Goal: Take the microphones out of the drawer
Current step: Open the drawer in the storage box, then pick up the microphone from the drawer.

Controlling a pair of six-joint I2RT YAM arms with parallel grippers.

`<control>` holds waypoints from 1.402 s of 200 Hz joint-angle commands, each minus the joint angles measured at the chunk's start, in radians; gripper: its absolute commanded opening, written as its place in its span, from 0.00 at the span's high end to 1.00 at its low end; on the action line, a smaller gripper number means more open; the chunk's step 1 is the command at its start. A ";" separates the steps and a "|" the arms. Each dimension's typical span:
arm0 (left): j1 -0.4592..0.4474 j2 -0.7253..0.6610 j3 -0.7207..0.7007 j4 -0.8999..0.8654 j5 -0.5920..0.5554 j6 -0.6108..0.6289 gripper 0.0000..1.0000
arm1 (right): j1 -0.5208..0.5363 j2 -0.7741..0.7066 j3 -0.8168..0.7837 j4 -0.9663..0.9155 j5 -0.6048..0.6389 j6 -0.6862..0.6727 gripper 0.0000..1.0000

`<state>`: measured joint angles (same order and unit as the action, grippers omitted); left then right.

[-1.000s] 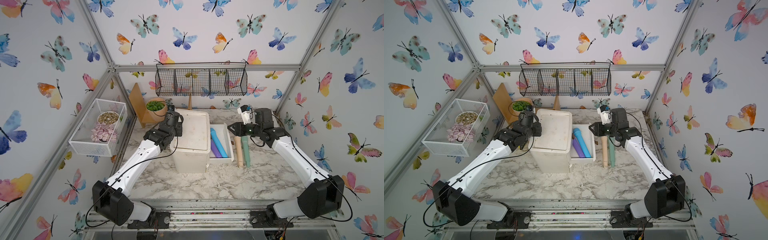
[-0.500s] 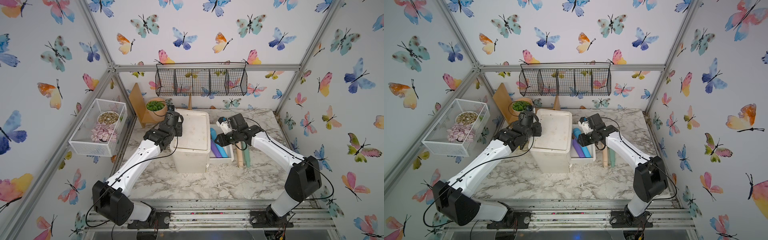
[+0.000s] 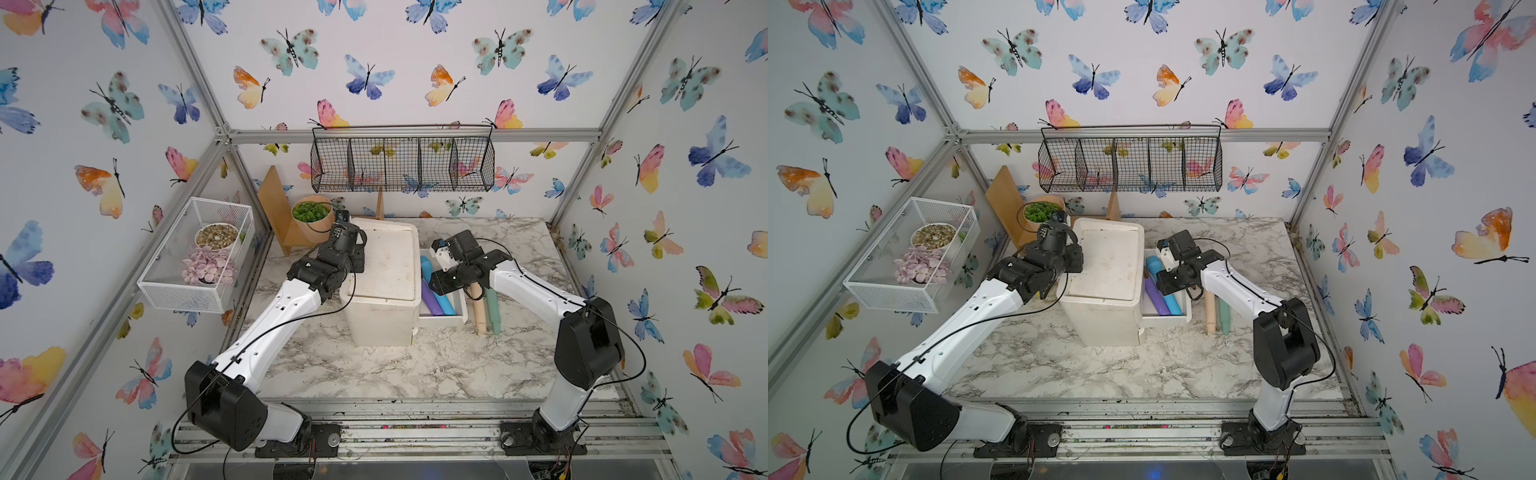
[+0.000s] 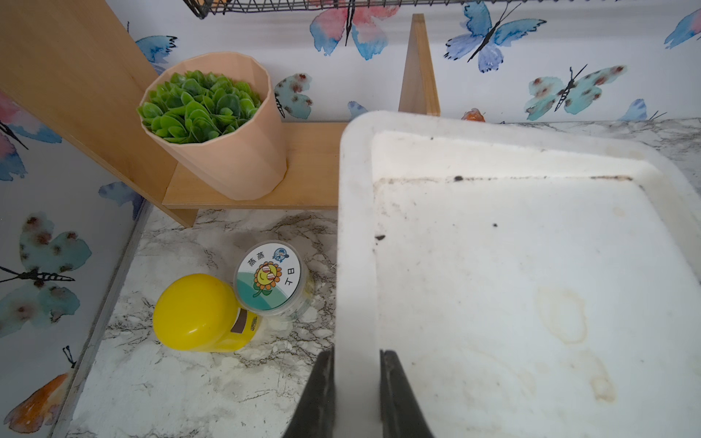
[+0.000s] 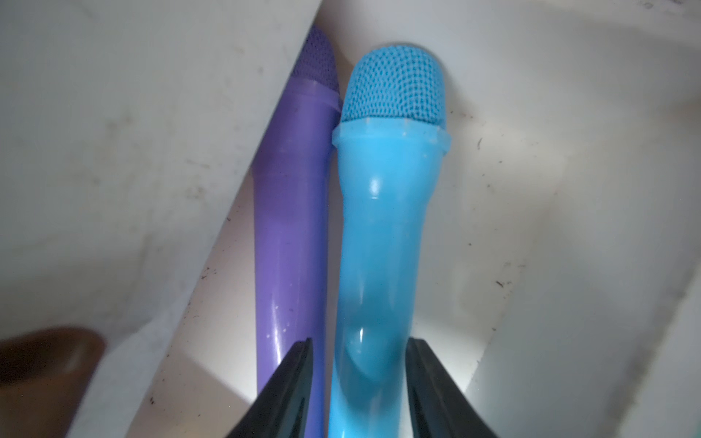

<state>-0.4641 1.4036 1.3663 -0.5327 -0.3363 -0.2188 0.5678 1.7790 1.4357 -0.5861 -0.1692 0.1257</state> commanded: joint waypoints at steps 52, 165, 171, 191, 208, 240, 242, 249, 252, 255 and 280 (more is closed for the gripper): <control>0.005 0.022 -0.015 -0.038 -0.035 0.035 1.00 | 0.026 0.055 0.029 -0.033 0.149 -0.008 0.53; 0.004 0.022 -0.022 -0.038 -0.037 0.035 1.00 | 0.055 0.104 0.043 -0.029 0.251 0.001 0.53; 0.005 0.022 -0.022 -0.038 -0.039 0.035 1.00 | 0.056 0.107 0.046 -0.029 0.252 0.004 0.53; 0.005 0.021 -0.024 -0.038 -0.041 0.035 1.00 | 0.057 0.114 0.056 -0.031 0.251 0.018 0.53; 0.005 0.019 -0.027 -0.038 -0.042 0.035 1.00 | 0.058 0.115 0.064 -0.031 0.247 0.030 0.56; 0.005 0.020 -0.030 -0.035 -0.043 0.036 1.00 | 0.058 0.110 0.071 -0.029 0.237 0.044 0.65; 0.005 0.020 -0.030 -0.035 -0.043 0.035 1.00 | 0.058 0.109 0.072 -0.028 0.236 0.044 0.66; 0.005 0.020 -0.031 -0.035 -0.043 0.036 1.00 | 0.058 0.106 0.073 -0.027 0.234 0.047 0.67; 0.005 0.020 -0.030 -0.035 -0.044 0.036 1.00 | 0.058 0.104 0.074 -0.027 0.234 0.049 0.68; 0.005 0.020 -0.030 -0.035 -0.044 0.036 1.00 | 0.058 0.103 0.074 -0.027 0.232 0.051 0.69; 0.005 0.018 -0.032 -0.035 -0.044 0.038 1.00 | 0.058 0.091 0.078 -0.026 0.222 0.060 0.72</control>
<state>-0.4641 1.4075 1.3701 -0.5373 -0.3367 -0.2249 0.6289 1.8801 1.4879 -0.5835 0.0406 0.1661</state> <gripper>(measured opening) 0.186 0.391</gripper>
